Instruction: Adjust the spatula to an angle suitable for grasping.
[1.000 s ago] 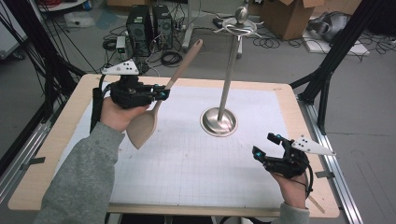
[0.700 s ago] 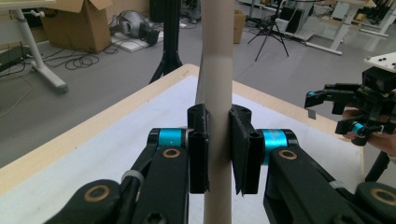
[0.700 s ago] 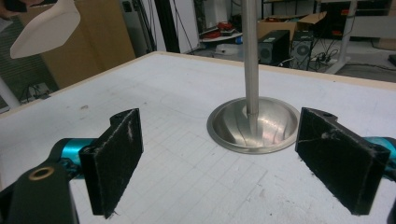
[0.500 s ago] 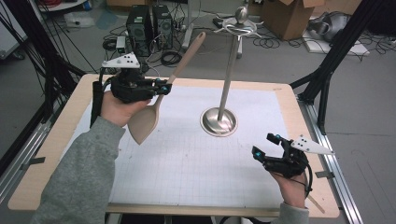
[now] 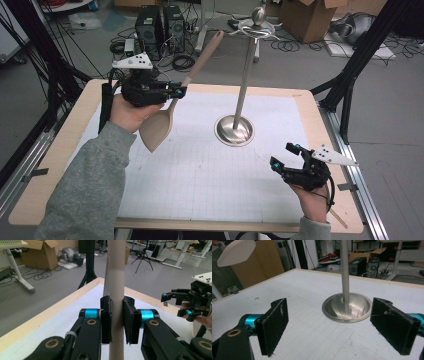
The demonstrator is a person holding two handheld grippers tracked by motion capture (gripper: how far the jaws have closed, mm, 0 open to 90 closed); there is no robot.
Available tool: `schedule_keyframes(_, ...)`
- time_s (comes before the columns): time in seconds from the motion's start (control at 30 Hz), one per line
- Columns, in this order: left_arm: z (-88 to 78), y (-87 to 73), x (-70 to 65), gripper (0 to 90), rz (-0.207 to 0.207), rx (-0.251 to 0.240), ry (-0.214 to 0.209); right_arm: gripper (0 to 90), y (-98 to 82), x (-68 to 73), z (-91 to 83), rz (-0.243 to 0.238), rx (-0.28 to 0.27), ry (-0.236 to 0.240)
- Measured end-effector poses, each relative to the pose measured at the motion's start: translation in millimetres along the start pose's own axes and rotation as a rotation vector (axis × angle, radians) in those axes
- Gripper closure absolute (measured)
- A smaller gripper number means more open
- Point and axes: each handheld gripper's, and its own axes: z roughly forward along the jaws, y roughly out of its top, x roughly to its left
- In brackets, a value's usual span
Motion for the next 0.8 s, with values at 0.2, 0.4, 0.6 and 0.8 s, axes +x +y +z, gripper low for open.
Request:
schedule_keyframes(0.2, 2.1, 4.7, -0.4, 78.2, 0.003, -0.003, -0.001, 14.2, -0.5, -0.2, -1.4, 0.004, -0.003, 0.006)
schedule_keyframes(0.4, 6.8, 7.1, -3.0, 78.2, 0.017, 0.012, -0.001, 14.1, -0.7, -1.2, -1.7, 0.004, -0.008, 0.009)
schedule_keyframes(0.6, 9.7, 7.5, -2.8, 78.1, 0.014, 0.013, -0.004, 14.2, -0.6, -1.4, -2.7, 0.002, -0.014, 0.006)
schedule_keyframes(0.8, 14.1, 6.8, -1.1, 78.1, 0.009, 0.015, -0.002, 14.2, -0.5, -0.3, -2.6, -0.009, -0.016, 0.015)
